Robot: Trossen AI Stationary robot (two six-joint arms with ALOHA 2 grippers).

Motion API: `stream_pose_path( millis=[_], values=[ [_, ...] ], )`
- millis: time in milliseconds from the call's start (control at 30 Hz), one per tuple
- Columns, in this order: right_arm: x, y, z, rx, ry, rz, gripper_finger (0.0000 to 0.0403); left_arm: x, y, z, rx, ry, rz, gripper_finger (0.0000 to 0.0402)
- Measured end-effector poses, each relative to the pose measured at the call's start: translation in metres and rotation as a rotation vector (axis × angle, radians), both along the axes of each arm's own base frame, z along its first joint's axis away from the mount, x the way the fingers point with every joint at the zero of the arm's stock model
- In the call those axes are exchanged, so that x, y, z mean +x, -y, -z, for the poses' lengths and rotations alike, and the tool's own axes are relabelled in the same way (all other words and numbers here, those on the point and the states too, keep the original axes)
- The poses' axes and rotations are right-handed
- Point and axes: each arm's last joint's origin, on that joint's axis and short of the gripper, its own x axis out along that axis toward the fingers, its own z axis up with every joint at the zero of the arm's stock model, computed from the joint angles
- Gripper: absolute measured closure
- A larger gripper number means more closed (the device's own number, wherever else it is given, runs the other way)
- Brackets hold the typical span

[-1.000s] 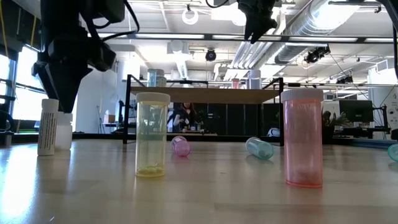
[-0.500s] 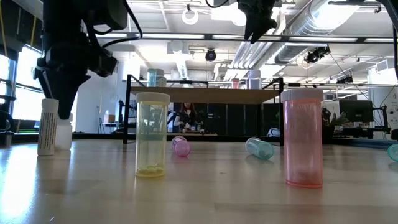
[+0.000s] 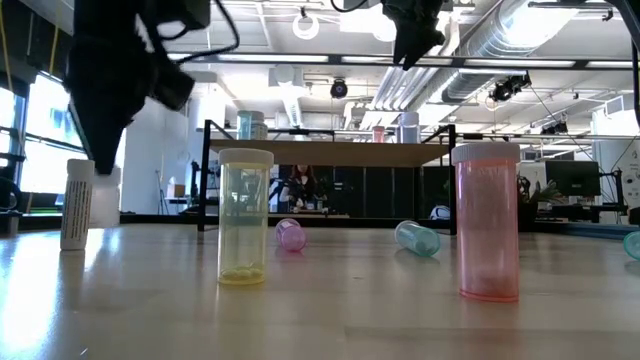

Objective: Pick and place medicine bottles onto shelf by color
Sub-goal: Put the left transparent medicine bottle on the shelf

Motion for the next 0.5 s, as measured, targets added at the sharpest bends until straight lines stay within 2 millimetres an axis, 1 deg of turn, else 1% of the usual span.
stream_pose_path(
  millis=[100,200,367,500],
  values=[
    [0.0,0.0,0.0,-0.001,-0.001,-0.002,0.019,0.01,-0.006,-0.018,0.012,0.064,0.03,0.0272],
    [0.0,0.0,0.0,-0.001,-0.001,-0.002,0.019,0.02,-0.018,-0.041,0.055,0.132,0.051,0.0272],
    [0.0,0.0,0.0,-0.001,-0.001,-0.002,0.019,0.032,-0.045,-0.084,0.16,0.248,0.07,0.0272],
    [0.0,0.0,0.0,-0.001,0.0,-0.002,0.019,0.035,-0.069,-0.122,0.279,0.341,0.11,0.0272]
  ],
)
